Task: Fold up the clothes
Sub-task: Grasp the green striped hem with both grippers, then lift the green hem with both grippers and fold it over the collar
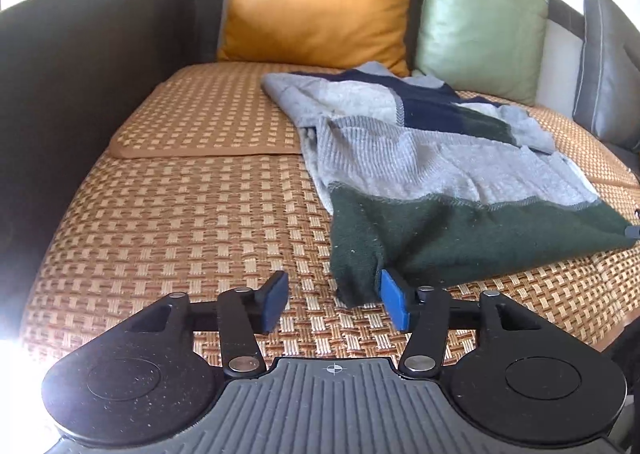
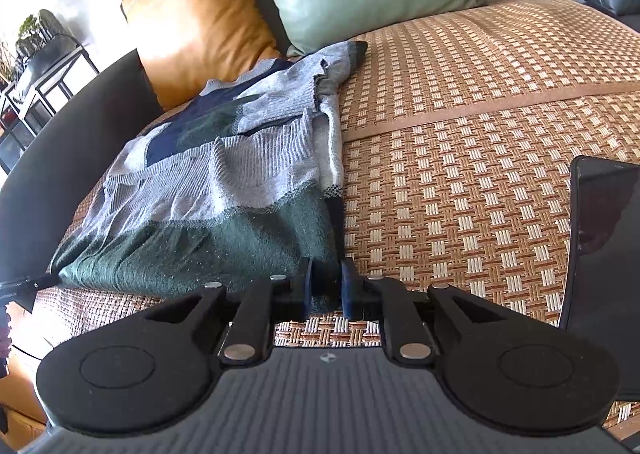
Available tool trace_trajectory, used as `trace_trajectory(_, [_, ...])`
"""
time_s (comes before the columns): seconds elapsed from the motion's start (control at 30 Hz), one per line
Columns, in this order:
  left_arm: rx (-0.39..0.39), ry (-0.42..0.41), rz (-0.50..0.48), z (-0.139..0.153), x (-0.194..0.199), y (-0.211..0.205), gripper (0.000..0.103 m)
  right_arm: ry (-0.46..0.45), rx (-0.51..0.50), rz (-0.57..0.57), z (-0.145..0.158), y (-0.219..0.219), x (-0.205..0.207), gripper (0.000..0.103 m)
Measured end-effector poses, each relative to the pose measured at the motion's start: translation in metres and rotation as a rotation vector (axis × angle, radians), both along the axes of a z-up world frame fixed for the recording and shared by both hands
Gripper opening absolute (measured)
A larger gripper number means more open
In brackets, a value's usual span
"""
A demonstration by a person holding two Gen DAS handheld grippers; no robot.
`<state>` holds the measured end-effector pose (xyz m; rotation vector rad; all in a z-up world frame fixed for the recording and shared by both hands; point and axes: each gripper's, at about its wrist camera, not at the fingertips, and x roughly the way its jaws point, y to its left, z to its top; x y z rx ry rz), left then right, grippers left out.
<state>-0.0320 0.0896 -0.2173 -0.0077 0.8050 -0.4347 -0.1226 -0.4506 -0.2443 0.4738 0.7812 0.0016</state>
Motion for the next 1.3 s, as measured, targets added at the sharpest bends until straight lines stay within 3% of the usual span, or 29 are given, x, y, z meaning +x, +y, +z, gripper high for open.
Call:
trace_trajectory(0.03, [-0.004,-0.001,0.009,0.001,-0.001,0.003,0.068,0.003,0.0,0.0,0.0,0.0,0.001,0.019])
trace_trajectory(0.1, [-0.012,-0.004,0.026,0.003,-0.003,0.008,0.066,0.006,0.002,0.001,0.001,0.0,0.001,0.021])
trace_trajectory(0.17, [-0.032,0.0,0.046,0.006,-0.005,0.014,0.066,0.003,0.001,-0.002,0.004,0.001,-0.001,0.035])
trace_trajectory(0.3, [-0.231,0.092,0.09,0.004,-0.004,0.031,0.068,-0.037,0.112,-0.043,0.009,-0.007,-0.019,0.041])
trace_trajectory(0.37, [-0.285,0.127,0.09,-0.001,-0.002,0.028,0.068,-0.039,0.195,-0.049,0.005,-0.01,-0.023,0.05])
trace_trajectory(0.5, [-0.346,0.179,0.088,-0.015,0.008,0.016,0.069,-0.033,0.27,-0.068,-0.003,-0.009,-0.021,0.054])
trace_trajectory(0.7, [-0.422,0.205,0.093,-0.026,0.022,-0.002,0.074,-0.048,0.506,-0.173,-0.024,-0.02,-0.014,0.054])
trace_trajectory(0.87, [-0.432,0.199,0.092,-0.029,0.031,-0.015,0.074,-0.072,0.585,-0.246,-0.033,-0.024,-0.005,0.049])
trace_trajectory(0.9, [-0.423,0.194,0.091,-0.03,0.031,-0.018,0.069,-0.072,0.583,-0.253,-0.034,-0.024,-0.003,0.046])
trace_trajectory(0.97, [-0.389,0.187,0.088,-0.03,0.032,-0.024,0.043,-0.057,0.556,-0.261,-0.036,-0.022,0.001,0.025])
trace_trajectory(1.0, [-0.363,0.192,0.083,-0.03,0.033,-0.027,0.025,-0.05,0.553,-0.267,-0.04,-0.022,0.003,0.02])
trace_trajectory(1.07, [-0.335,0.183,0.093,-0.028,0.032,-0.031,0.019,-0.034,0.583,-0.285,-0.046,-0.023,0.007,0.011])
trace_trajectory(1.3, [-0.333,0.144,0.1,-0.006,0.001,-0.016,0.015,-0.058,0.609,-0.262,-0.021,-0.027,-0.021,0.008])
